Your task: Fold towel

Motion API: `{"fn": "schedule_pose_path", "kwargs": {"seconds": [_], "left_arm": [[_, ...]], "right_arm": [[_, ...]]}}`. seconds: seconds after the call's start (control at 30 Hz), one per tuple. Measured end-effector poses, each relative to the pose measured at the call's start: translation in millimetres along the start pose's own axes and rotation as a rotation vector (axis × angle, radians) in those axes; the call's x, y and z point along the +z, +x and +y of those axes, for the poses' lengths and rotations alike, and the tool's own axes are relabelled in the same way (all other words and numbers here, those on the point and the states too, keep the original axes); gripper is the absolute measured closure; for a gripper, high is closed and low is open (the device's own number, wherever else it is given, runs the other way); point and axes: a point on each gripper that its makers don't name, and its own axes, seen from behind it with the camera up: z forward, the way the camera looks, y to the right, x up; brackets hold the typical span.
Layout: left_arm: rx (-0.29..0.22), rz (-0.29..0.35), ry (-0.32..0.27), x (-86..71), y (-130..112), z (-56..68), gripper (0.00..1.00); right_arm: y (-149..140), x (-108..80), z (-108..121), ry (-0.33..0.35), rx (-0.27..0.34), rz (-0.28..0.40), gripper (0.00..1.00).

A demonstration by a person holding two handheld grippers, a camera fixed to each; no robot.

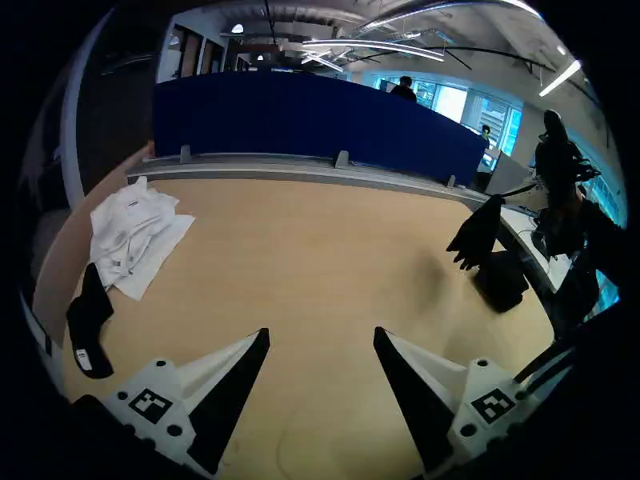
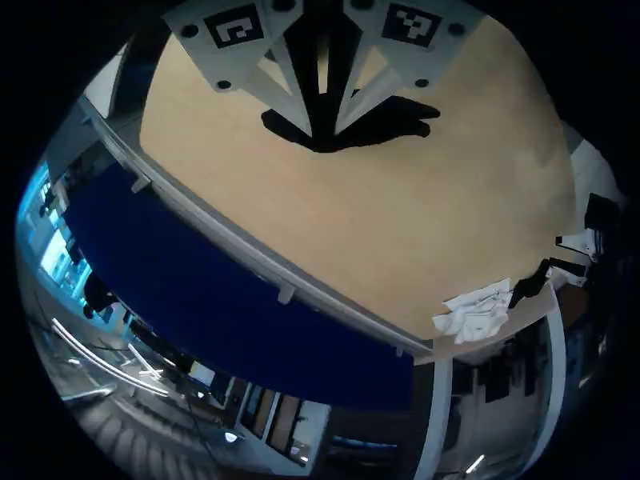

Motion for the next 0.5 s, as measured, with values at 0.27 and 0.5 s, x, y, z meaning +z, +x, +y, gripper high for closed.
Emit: {"fn": "schedule_pose_path", "kwargs": {"seconds": [0.27, 0.5], "left_arm": [[0.012, -0.009, -0.003, 4.8, 2.1, 8.9, 0.03], [0.020, -0.011, -0.007, 7.5, 6.3, 14.4, 0.03]], "right_arm": [[-14.6, -16.9, 41.7, -0.054, 0.012, -0.013, 0.95], [-22.8, -29.4, 69.2, -0.090, 0.024, -0.017, 0.95]]}}
